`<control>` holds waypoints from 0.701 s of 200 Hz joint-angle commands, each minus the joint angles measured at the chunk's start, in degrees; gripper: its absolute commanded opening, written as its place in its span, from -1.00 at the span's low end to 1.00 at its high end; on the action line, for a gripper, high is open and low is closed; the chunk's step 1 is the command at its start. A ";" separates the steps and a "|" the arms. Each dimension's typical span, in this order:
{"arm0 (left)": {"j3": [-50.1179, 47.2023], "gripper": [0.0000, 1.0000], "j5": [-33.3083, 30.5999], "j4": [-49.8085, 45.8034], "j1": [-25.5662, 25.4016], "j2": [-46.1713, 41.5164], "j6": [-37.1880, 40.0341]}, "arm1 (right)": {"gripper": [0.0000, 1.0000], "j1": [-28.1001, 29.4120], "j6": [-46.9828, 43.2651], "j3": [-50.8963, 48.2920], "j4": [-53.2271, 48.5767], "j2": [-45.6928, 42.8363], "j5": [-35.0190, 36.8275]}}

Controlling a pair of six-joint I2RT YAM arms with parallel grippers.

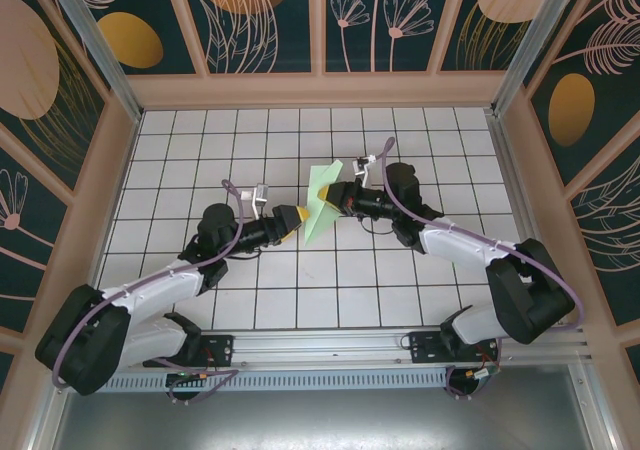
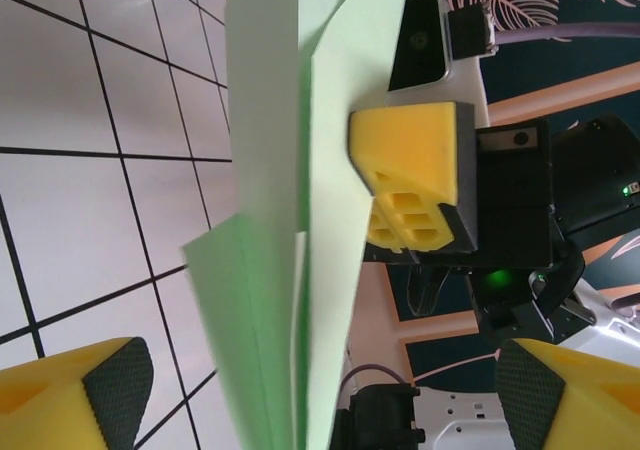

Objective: Fold a paper plane with a square sheet of paper (pick it up from the middle)

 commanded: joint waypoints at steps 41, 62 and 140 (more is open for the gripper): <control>0.19 0.40 2.19 11.06 0.38 4.25 -4.50 | -0.94 -0.25 3.41 0.13 7.25 3.42 -4.64; 0.54 0.19 1.83 11.40 0.38 4.95 -4.35 | -0.94 -0.26 3.47 -0.17 7.31 3.84 -4.82; 2.27 -0.69 1.78 9.89 0.33 7.91 -3.18 | -0.81 -0.34 2.48 -0.54 4.36 3.69 -5.11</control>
